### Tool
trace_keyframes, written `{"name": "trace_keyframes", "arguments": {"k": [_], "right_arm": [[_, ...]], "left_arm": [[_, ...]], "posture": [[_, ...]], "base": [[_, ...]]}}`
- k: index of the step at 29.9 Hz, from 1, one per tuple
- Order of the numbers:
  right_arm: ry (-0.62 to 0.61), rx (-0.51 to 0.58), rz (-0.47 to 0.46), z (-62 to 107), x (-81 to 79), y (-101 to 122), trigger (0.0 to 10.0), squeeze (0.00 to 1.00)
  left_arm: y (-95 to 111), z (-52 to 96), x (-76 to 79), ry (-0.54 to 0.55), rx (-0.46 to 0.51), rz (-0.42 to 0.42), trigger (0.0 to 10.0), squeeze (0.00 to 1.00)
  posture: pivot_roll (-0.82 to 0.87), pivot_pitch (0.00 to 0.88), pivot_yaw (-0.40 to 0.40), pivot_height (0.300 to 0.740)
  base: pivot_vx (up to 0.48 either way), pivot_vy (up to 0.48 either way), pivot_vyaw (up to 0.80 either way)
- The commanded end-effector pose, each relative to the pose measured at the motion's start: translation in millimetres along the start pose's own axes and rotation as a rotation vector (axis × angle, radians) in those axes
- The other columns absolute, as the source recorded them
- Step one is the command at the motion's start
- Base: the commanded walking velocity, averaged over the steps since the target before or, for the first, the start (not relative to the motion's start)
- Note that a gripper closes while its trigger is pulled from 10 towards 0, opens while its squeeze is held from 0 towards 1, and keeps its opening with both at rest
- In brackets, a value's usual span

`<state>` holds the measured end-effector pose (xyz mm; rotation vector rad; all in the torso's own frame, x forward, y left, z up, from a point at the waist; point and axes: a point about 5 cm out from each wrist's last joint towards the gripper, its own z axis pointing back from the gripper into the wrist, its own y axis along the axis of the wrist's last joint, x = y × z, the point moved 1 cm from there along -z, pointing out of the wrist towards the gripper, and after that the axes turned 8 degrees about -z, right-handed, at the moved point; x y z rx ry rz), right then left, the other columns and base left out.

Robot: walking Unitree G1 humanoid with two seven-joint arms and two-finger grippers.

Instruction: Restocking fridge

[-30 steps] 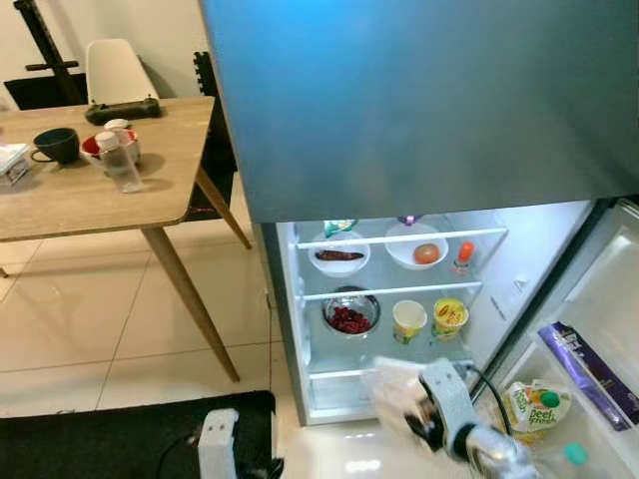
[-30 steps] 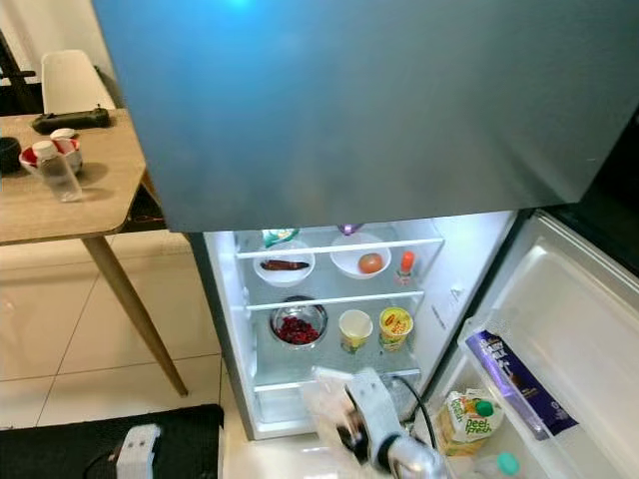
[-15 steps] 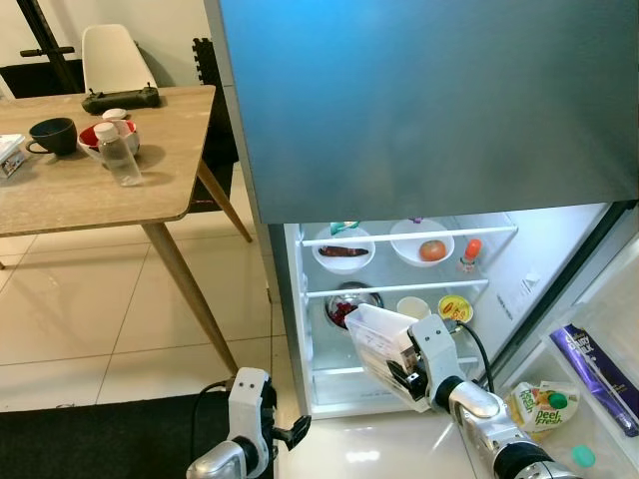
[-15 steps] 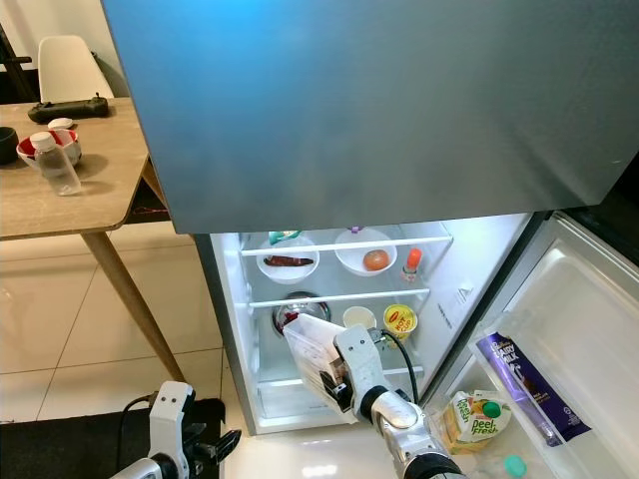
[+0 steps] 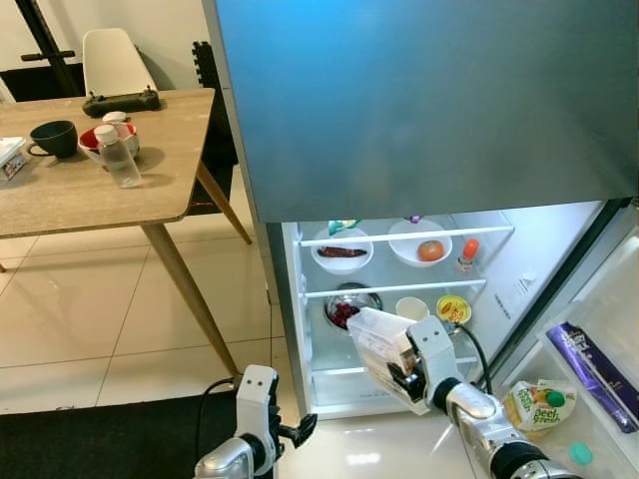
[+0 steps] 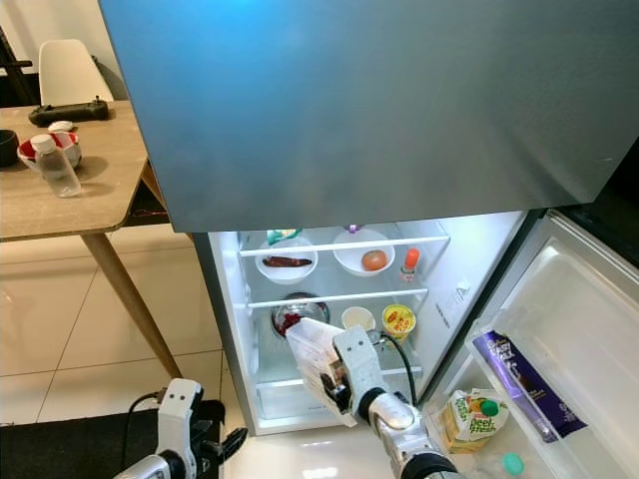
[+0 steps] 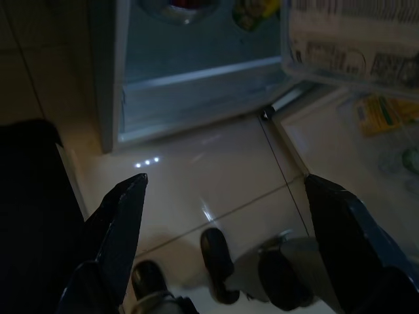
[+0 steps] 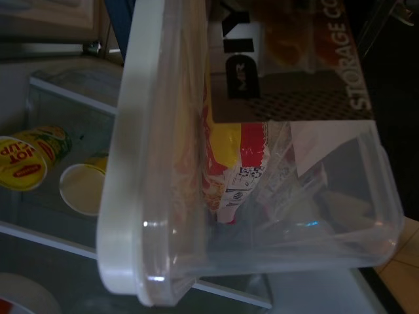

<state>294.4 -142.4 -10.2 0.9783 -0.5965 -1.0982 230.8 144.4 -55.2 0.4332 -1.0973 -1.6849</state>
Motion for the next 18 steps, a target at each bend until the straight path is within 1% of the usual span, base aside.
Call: {"name": "trace_keyframes", "arguments": {"k": [1,5,9,10,13,15,18], "right_arm": [[-0.013,0.016,-0.025,-1.3,2.7,5,10.0,0.0],[-0.032,0.042,-0.041,-2.7,7.4,14,10.0,0.0],[-0.034,0.051,-0.042,-3.1,8.8,17,10.0,0.0],[-0.034,0.053,-0.042,-3.2,8.9,18,10.0,0.0],[-0.032,0.055,-0.044,-3.3,8.5,18,10.0,0.0],[-0.031,0.054,-0.045,-3.3,8.4,17,10.0,0.0],[-0.027,0.053,-0.045,-3.2,7.2,16,10.0,0.0]], "left_arm": [[6,-2.4,0.3,0.007,0.024,-0.007,10.0,0.0],[26,-8.7,-0.5,-0.003,0.098,-0.034,10.0,0.0],[33,-10.9,1.0,-0.028,0.121,-0.042,10.0,0.0],[34,-11.2,1.6,-0.036,0.125,-0.037,10.0,0.0],[33,-11.8,3.1,-0.04,0.112,-0.064,10.0,0.0],[32,-11.8,4.1,-0.048,0.107,-0.068,10.0,0.0],[27,-11.2,6.6,-0.059,0.085,-0.084,10.0,0.0]], "posture": [[-0.12,0.008,0.012,0.74],[-0.11,0.01,0.011,0.74],[-0.11,0.01,0.011,0.74],[-0.12,0.01,0.015,0.74],[-0.12,0.01,0.015,0.74],[-0.12,0.01,0.015,0.74],[-0.11,0.01,0.017,0.74]], "base": [[0.0,0.0,0.0],[0.0,0.0,0.0],[0.0,0.0,0.0],[0.0,0.0,0.0],[0.0,0.0,0.0],[0.0,0.0,0.0],[0.0,-0.466,0.0]]}}
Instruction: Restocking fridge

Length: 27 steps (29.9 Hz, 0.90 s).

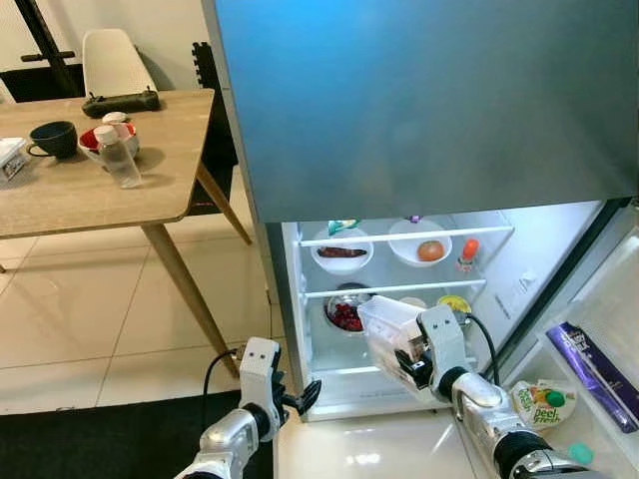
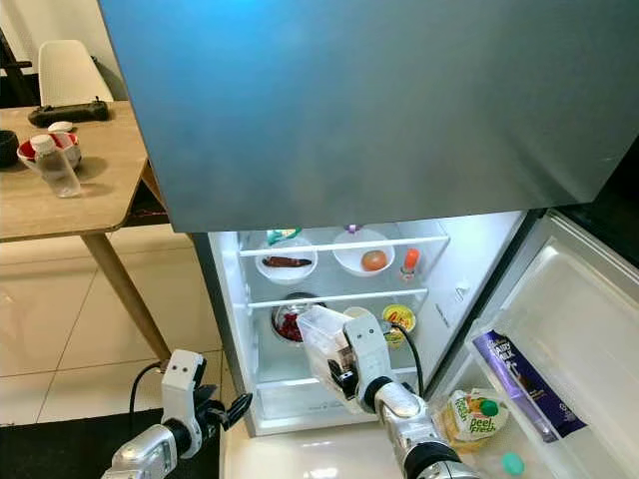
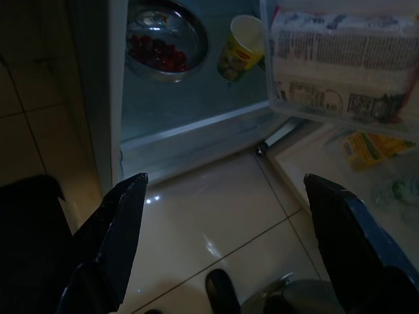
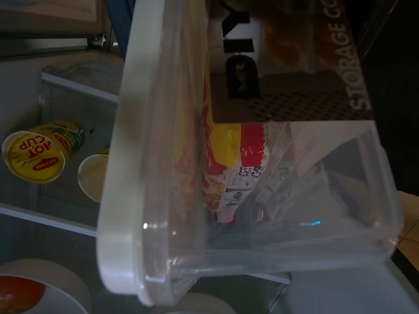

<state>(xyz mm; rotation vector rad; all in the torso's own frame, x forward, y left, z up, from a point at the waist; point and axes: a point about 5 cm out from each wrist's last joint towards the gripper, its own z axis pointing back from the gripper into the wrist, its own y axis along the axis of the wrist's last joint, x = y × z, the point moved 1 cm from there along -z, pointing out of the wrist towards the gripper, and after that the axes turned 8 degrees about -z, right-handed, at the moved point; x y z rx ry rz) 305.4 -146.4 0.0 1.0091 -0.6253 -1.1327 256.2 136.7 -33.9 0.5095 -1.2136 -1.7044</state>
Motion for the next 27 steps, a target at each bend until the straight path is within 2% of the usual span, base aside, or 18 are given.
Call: {"name": "trace_keyframes", "arguments": {"k": [1,4,18,22,24,26,27], "right_arm": [[0.001,0.016,-0.014,-0.6,-0.7,2,10.0,0.0],[0.006,0.014,-0.014,-0.6,-2.0,1,10.0,0.0],[0.092,0.046,-0.002,-4.4,-16.5,8,10.0,0.0],[0.111,0.083,-0.032,-9.9,-23.2,20,10.0,0.0],[0.123,0.128,-0.059,-15.5,-27.3,36,10.0,0.0],[0.128,0.146,-0.071,-17.3,-28.4,43,10.0,0.0],[0.152,0.183,-0.08,-20.2,-31.9,56,10.0,0.0]], "left_arm": [[-7,0.3,6.5,-0.019,-0.028,-0.013,10.0,0.0],[-12,1.2,6.9,0.004,-0.047,-0.008,10.0,0.0],[-5,-2.4,8.6,0.006,-0.007,-0.01,10.0,0.0],[1,-2.6,6.4,0.022,0.031,-0.034,10.0,0.0],[8,-1.7,1.9,0.037,0.07,-0.05,10.0,0.0],[11,-1.5,-0.6,0.047,0.086,-0.058,10.0,0.0],[19,-1.6,-4.8,0.069,0.116,-0.089,10.0,0.0]], "posture": [[-0.11,0.01,0.017,0.74],[-0.12,0.012,0.019,0.74],[-0.12,0.023,0.023,0.74],[-0.12,0.029,0.027,0.74],[-0.11,0.03,0.024,0.74],[-0.11,0.03,0.024,0.74],[-0.1,0.029,0.025,0.74]], "base": [[0.0,-0.458,0.0],[0.0,-0.458,0.0],[0.0,0.0,0.0],[0.0,0.0,0.0],[0.0,0.0,0.0],[0.0,0.0,0.0],[0.0,0.0,0.0]]}}
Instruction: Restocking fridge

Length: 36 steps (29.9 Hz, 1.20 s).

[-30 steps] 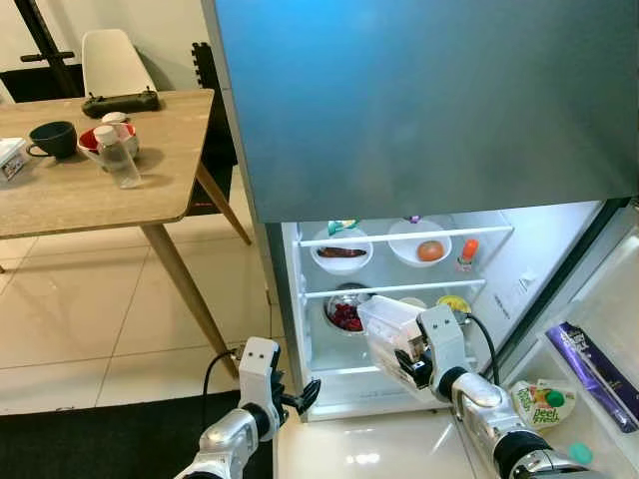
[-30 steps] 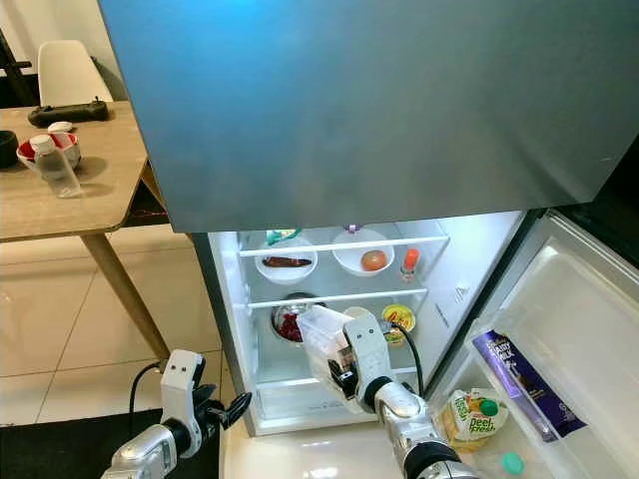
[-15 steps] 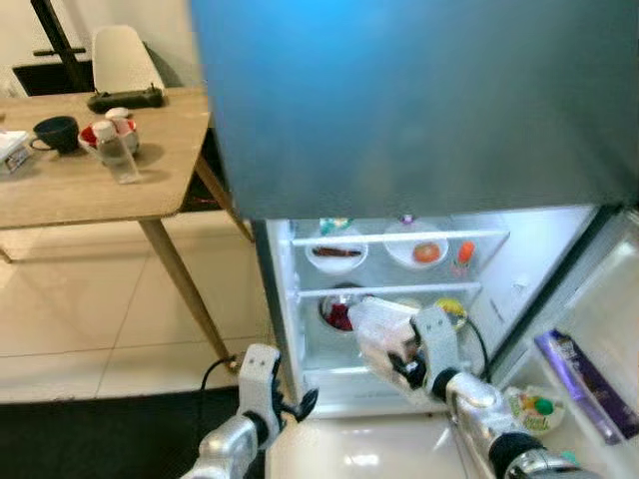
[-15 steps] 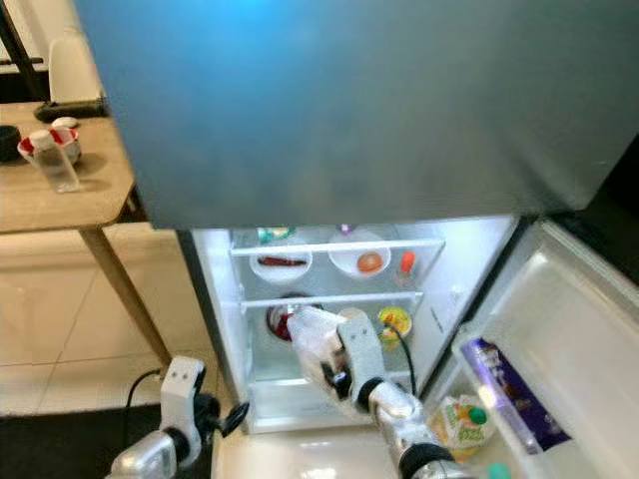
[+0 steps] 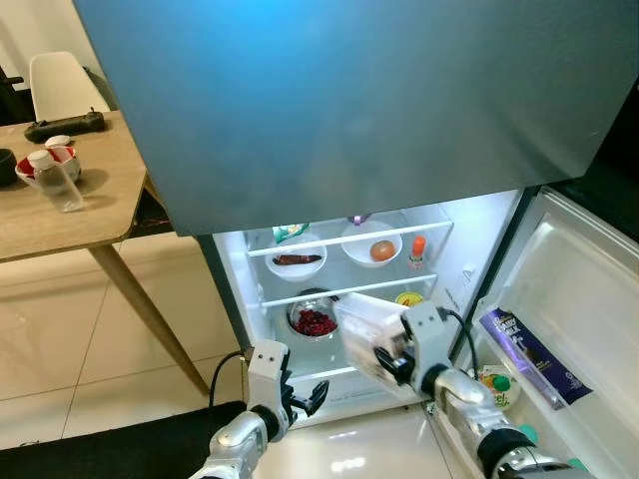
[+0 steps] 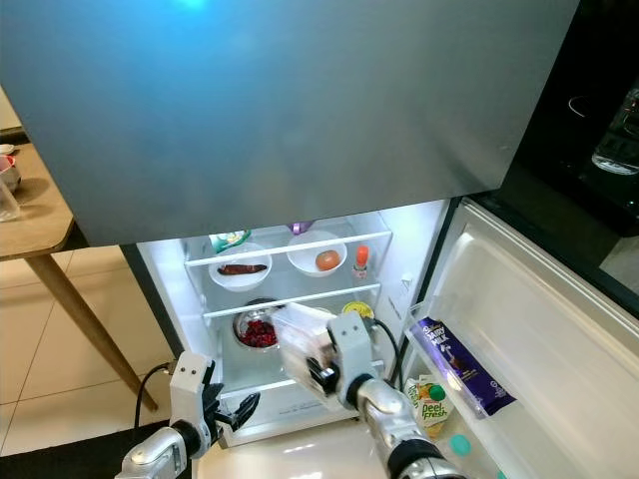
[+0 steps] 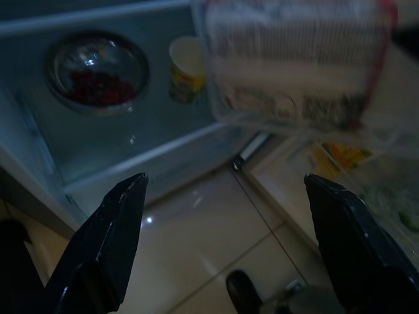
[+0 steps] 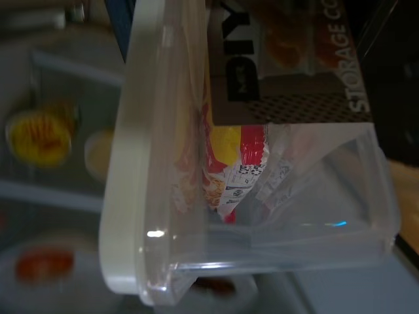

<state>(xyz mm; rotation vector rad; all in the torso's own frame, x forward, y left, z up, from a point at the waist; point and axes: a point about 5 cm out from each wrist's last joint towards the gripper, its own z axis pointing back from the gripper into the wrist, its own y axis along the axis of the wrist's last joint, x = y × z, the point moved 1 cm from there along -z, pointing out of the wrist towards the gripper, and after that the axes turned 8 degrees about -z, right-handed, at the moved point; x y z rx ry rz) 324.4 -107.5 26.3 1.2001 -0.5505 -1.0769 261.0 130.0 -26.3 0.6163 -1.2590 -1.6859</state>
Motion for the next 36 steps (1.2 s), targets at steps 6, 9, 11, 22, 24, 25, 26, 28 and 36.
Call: {"name": "trace_keyframes", "arguments": {"k": [6,9,11,22,24,25,26,28,36], "right_arm": [[0.047,0.103,-0.004,-11.7,-7.4,34,10.0,0.0],[0.043,0.093,0.002,-13.7,-8.6,35,10.0,0.0],[0.04,0.084,0.003,-14.5,-9.3,35,10.0,0.0],[0.04,0.083,-0.012,-12.1,-7.0,31,10.0,0.0],[0.034,0.078,-0.006,-11.6,-5.9,30,10.0,0.0],[0.03,0.074,-0.001,-11.3,-5.2,30,10.0,0.0],[0.03,0.074,-0.001,-11.3,-5.2,30,10.0,0.0],[0.016,0.064,0.008,-10.7,-3.6,28,10.0,0.0],[-0.048,0.026,0.021,-9.0,3.8,23,10.0,0.0]], "left_arm": [[21,0.0,-17.1,0.096,0.083,-0.106,10.0,0.0],[24,-0.1,-18.4,0.115,0.101,-0.125,10.0,0.0],[27,-0.5,-17.4,0.121,0.119,-0.138,10.0,0.0],[24,0.6,-10.5,0.112,0.133,-0.166,10.0,0.0],[16,3.1,-9.2,0.116,0.093,-0.175,10.0,0.0],[9,5.3,-8.8,0.119,0.061,-0.177,10.0,0.0],[9,5.3,-8.8,0.119,0.061,-0.177,10.0,0.0],[-6,11.5,-9.7,0.132,-0.007,-0.168,10.0,0.0],[-54,41.6,-13.6,0.188,-0.233,-0.161,10.0,0.0]], "posture": [[-0.1,0.029,0.025,0.74],[-0.09,0.03,0.025,0.735],[-0.09,0.031,0.026,0.72],[-0.1,0.045,0.032,0.685],[-0.1,0.047,0.035,0.685],[-0.1,0.047,0.035,0.685],[-0.1,0.047,0.035,0.685],[-0.1,0.047,0.04,0.685],[-0.09,0.052,0.047,0.685]], "base": [[0.0,0.0,0.0],[0.0,0.0,0.0],[0.0,0.0,0.0],[0.0,0.0,0.0],[0.0,0.0,0.0],[0.0,0.0,0.0],[0.0,0.0,0.0],[0.0,0.0,0.0],[0.0,0.0,0.0]]}}
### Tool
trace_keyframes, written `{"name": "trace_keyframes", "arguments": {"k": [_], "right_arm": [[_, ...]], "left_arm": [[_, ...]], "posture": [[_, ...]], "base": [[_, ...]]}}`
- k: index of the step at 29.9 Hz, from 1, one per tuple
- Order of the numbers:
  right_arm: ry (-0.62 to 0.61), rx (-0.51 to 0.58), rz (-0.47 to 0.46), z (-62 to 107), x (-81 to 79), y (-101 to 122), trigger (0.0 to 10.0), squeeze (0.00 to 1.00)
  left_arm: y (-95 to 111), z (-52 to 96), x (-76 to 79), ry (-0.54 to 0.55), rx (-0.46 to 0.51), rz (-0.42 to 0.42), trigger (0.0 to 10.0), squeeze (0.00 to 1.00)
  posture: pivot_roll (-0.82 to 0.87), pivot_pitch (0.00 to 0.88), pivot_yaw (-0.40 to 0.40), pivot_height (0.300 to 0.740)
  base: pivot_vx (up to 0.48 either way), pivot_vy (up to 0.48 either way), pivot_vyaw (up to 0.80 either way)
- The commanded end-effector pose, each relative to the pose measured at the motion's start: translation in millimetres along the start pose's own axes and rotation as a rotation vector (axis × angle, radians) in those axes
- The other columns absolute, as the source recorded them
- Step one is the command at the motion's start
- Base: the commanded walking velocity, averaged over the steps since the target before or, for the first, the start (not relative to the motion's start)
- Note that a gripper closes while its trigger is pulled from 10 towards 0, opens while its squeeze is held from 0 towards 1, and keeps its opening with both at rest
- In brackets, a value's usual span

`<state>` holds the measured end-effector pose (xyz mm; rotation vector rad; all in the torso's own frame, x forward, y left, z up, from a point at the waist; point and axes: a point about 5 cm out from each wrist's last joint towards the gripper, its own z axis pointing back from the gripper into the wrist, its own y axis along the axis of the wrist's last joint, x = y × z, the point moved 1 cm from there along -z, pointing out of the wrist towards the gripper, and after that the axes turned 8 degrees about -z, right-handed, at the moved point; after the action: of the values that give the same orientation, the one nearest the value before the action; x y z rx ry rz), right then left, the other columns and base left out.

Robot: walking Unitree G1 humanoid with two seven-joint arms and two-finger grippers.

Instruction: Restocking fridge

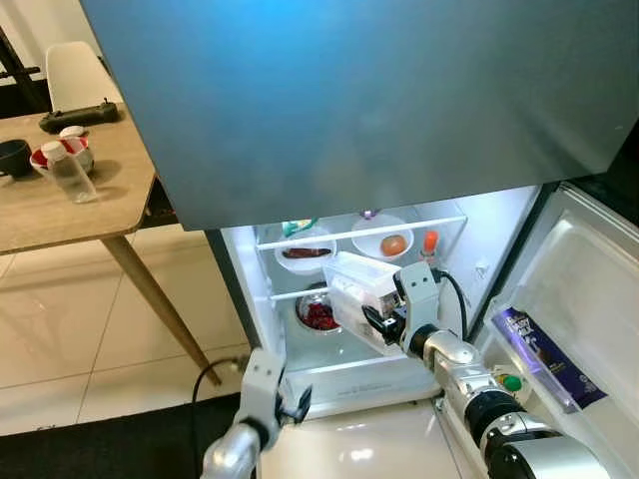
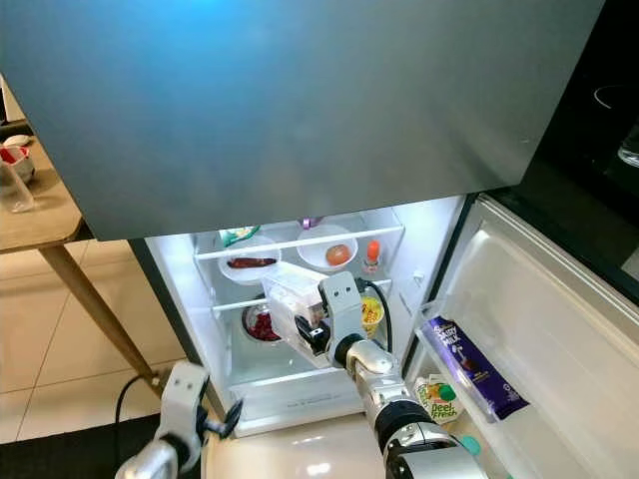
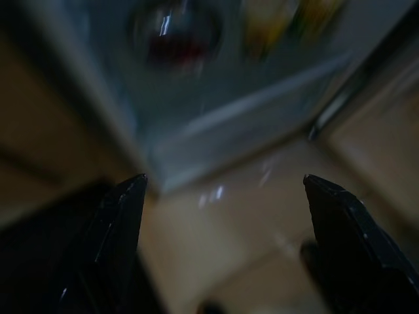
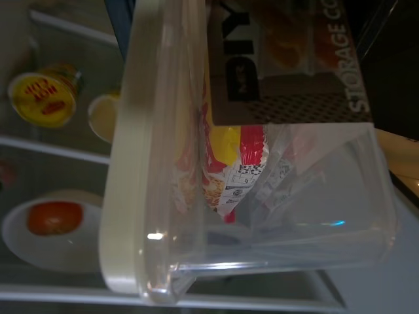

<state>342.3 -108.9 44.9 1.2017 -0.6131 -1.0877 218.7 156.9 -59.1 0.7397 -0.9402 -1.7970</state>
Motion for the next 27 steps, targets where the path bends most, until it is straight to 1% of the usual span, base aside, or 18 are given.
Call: {"name": "trace_keyframes", "arguments": {"k": [1,4,5,6,7,8,9,11,12,13,16,17,18,19,21,22,23,27], "right_arm": [[-0.01,-0.011,0.008,-0.6,-0.8,-1,10.0,0.0],[-0.029,-0.025,0.015,-0.1,1.5,-3,10.0,0.0],[-0.034,-0.026,0.011,0.1,2.4,-3,10.0,0.0],[-0.034,-0.026,0.011,0.1,2.4,-3,10.0,0.0],[-0.039,-0.027,0.009,0.1,2.9,-3,10.0,0.0],[-0.049,-0.03,0.012,0.3,4.1,-3,10.0,0.0],[-0.049,-0.03,0.012,0.3,4.1,-3,10.0,0.0],[-0.056,-0.03,0.011,0.3,4.5,-3,10.0,0.0],[-0.056,-0.03,0.011,0.3,4.5,-3,10.0,0.0],[-0.058,-0.029,0.009,0.3,4.4,-3,10.0,0.0],[-0.065,-0.03,0.003,0.3,4.8,-4,10.0,0.0],[-0.065,-0.03,0.003,0.3,4.8,-4,10.0,0.0],[-0.068,-0.032,-0.001,0.4,5.2,-4,10.0,0.0],[-0.068,-0.032,-0.001,0.4,5.2,-4,10.0,0.0],[-0.079,-0.048,-0.018,0.2,6.0,-5,10.0,0.0],[-0.079,-0.048,-0.018,0.2,6.0,-5,10.0,0.0],[-0.083,-0.059,-0.025,0.1,6.5,-6,10.0,0.0],[-0.083,-0.059,-0.025,0.1,6.5,-6,10.0,0.0]], "left_arm": [[-12,5.9,-5.4,0.014,-0.064,-0.024,10.0,0.0],[-21,11.2,-8.8,0.031,-0.1,-0.016,10.0,0.0],[-28,15.4,-13.2,0.052,-0.133,0.007,10.0,0.0],[-28,15.4,-13.2,0.052,-0.133,0.007,10.0,0.0],[-34,19.8,-17.9,0.071,-0.164,0.027,10.0,0.0],[-48,30.9,-31.6,0.138,-0.23,0.063,10.0,0.0],[-48,30.9,-31.6,0.138,-0.23,0.063,10.0,0.0],[-57,42.3,-47.7,0.209,-0.276,0.077,10.0,0.0],[-57,42.3,-47.7,0.209,-0.276,0.077,10.0,0.0],[-60,48.7,-59.0,0.257,-0.292,0.087,10.0,0.0],[-61,75.7,-113.6,0.481,-0.321,0.111,10.0,0.0],[-61,75.7,-113.6,0.481,-0.321,0.111,10.0,0.0],[-56,87.2,-137.3,0.575,-0.314,0.123,10.0,0.0],[-56,87.2,-137.3,0.575,-0.314,0.123,10.0,0.0],[-41,107.1,-177.7,0.726,-0.274,0.141,10.0,0.0],[-41,107.1,-177.7,0.726,-0.274,0.141,10.0,0.0],[-32,115.5,-195.0,0.788,-0.245,0.151,10.0,0.0],[-32,115.5,-195.0,0.788,-0.245,0.151,10.0,0.0]], "posture": [[-0.09,0.052,0.047,0.685],[-0.09,0.056,0.05,0.685],[-0.09,0.056,0.05,0.685],[-0.09,0.056,0.05,0.685],[-0.08,0.059,0.059,0.685],[-0.08,0.059,0.065,0.685],[-0.08,0.059,0.065,0.685],[-0.08,0.06,0.068,0.685],[-0.08,0.06,0.068,0.685],[-0.08,0.061,0.069,0.685],[-0.08,0.062,0.068,0.685],[-0.08,0.062,0.068,0.685],[-0.08,0.062,0.068,0.685],[-0.08,0.062,0.068,0.685],[-0.07,0.062,0.064,0.68],[-0.07,0.062,0.064,0.68],[-0.07,0.062,0.061,0.675],[-0.07,0.062,0.061,0.675]], "base": [[0.0,0.0,0.0],[0.0,0.0,0.0],[0.0,0.0,0.0],[0.0,0.0,0.0],[0.0,0.0,0.0],[0.0,0.0,0.0],[0.0,0.0,0.0],[0.0,0.0,0.0],[0.0,0.0,0.0],[0.0,0.0,0.0],[0.0,0.0,0.0],[0.0,0.0,0.0],[0.0,0.0,0.0],[0.0,0.0,0.0],[0.0,0.0,0.0],[0.0,0.0,0.0],[0.0,0.0,0.0],[0.0,0.0,0.0]]}}
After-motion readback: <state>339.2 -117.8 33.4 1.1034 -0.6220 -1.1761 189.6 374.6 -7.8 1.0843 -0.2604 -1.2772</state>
